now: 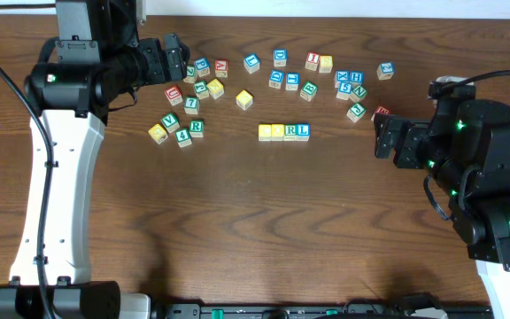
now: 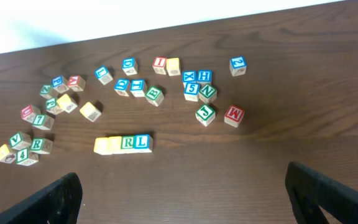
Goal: Spell out CORL
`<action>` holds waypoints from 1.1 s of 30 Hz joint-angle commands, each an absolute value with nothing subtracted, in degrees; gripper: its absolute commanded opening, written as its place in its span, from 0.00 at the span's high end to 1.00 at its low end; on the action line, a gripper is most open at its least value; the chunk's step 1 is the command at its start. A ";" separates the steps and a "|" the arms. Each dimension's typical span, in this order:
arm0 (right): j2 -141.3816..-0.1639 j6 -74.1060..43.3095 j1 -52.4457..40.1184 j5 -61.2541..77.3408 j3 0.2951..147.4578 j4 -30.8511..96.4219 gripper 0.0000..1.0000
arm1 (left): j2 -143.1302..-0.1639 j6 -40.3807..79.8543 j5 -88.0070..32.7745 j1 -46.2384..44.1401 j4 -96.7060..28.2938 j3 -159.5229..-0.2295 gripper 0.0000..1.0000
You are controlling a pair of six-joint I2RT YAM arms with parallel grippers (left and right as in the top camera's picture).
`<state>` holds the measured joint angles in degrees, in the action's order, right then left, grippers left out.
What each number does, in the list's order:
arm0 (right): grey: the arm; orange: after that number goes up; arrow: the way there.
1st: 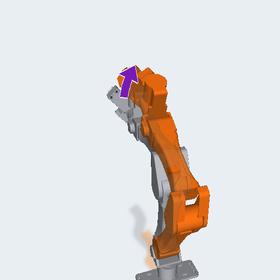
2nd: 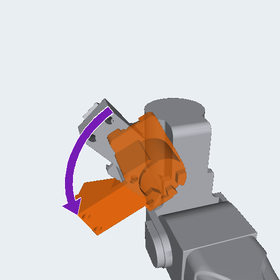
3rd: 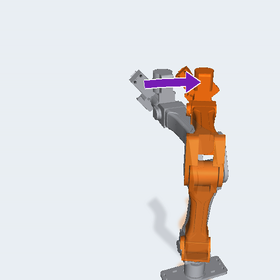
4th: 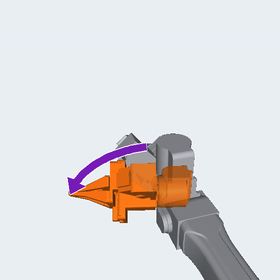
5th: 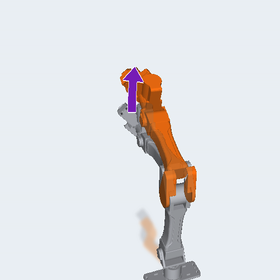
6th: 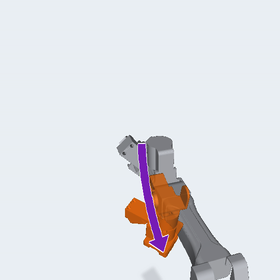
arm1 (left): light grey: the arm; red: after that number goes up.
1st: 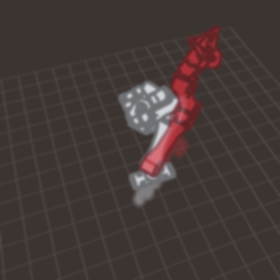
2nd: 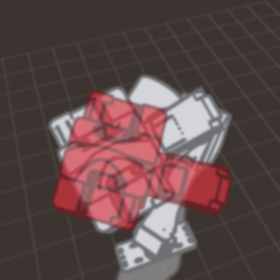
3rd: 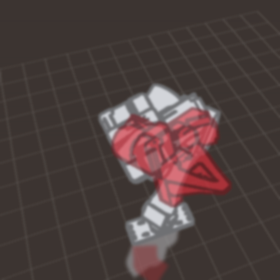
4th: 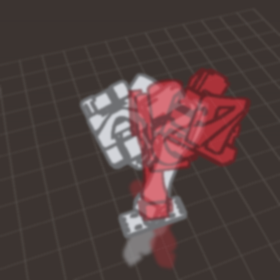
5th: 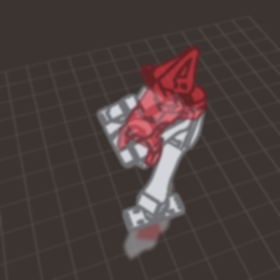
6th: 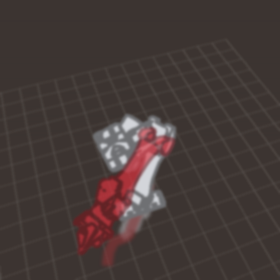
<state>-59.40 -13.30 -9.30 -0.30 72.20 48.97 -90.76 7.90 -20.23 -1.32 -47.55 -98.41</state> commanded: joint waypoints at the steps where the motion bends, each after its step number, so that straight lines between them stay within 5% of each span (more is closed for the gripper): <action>1: -58.96 -12.53 -9.58 -2.44 72.18 49.06 0.01 | -91.02 8.38 -20.25 -1.34 -47.55 -98.70 0.02; 8: -51.77 -7.53 -9.34 -3.46 64.62 39.42 0.01 | -91.02 8.38 -20.25 -1.37 -47.55 -98.70 0.02; 21: -23.40 -5.89 -2.57 5.78 23.90 2.76 0.01 | -91.02 8.38 -20.27 -1.37 -47.55 -98.70 0.02; 33: -2.66 -5.89 -1.10 8.84 4.95 -1.54 0.01 | -91.02 8.38 -20.25 -1.34 -47.55 -98.70 0.02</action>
